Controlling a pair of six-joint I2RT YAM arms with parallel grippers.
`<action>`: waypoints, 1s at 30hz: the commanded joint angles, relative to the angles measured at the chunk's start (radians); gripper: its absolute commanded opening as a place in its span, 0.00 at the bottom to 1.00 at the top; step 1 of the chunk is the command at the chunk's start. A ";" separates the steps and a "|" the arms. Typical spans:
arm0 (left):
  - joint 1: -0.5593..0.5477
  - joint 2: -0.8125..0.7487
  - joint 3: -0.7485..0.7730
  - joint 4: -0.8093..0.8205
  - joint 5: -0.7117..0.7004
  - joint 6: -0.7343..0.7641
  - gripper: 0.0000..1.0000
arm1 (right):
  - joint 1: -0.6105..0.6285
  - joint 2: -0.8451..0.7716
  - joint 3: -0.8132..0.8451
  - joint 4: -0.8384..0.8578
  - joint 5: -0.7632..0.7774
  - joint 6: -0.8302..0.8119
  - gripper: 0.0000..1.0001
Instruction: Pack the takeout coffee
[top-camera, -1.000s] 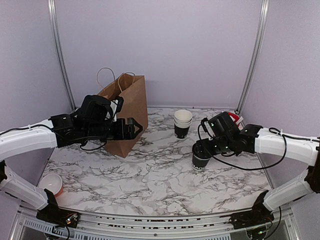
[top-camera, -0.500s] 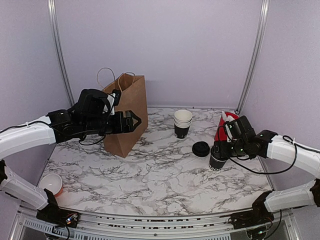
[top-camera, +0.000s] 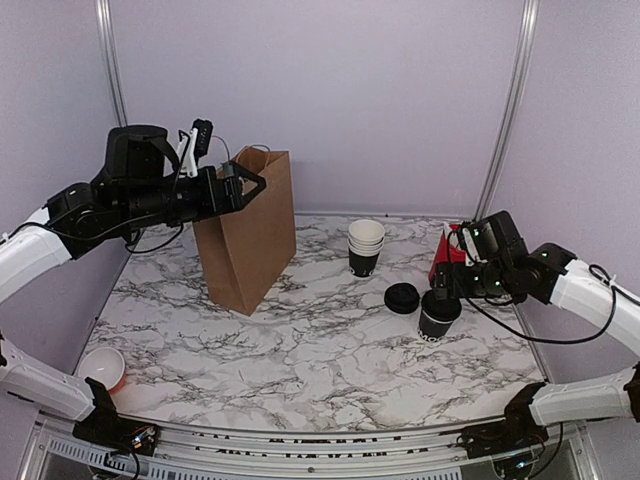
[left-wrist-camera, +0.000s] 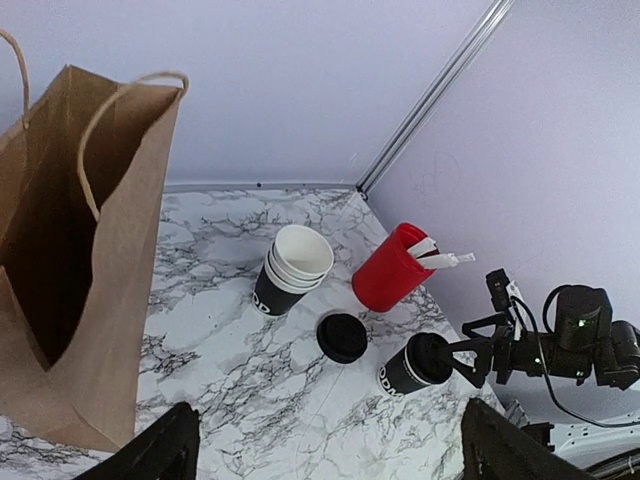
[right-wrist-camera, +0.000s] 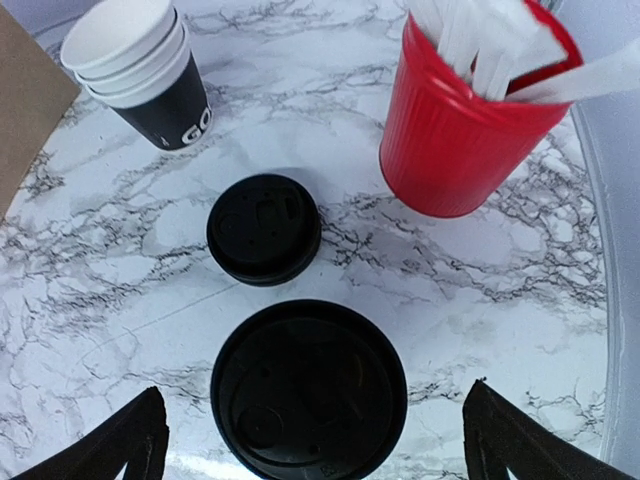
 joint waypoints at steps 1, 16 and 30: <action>0.075 -0.058 0.126 -0.107 -0.103 0.058 0.92 | -0.003 -0.014 0.157 -0.071 0.036 0.005 1.00; 0.459 0.163 0.353 -0.327 0.087 0.116 0.83 | 0.040 0.128 0.356 0.009 -0.089 -0.028 1.00; 0.495 0.447 0.573 -0.565 0.132 0.154 0.63 | -0.009 0.084 0.415 -0.018 -0.271 -0.141 1.00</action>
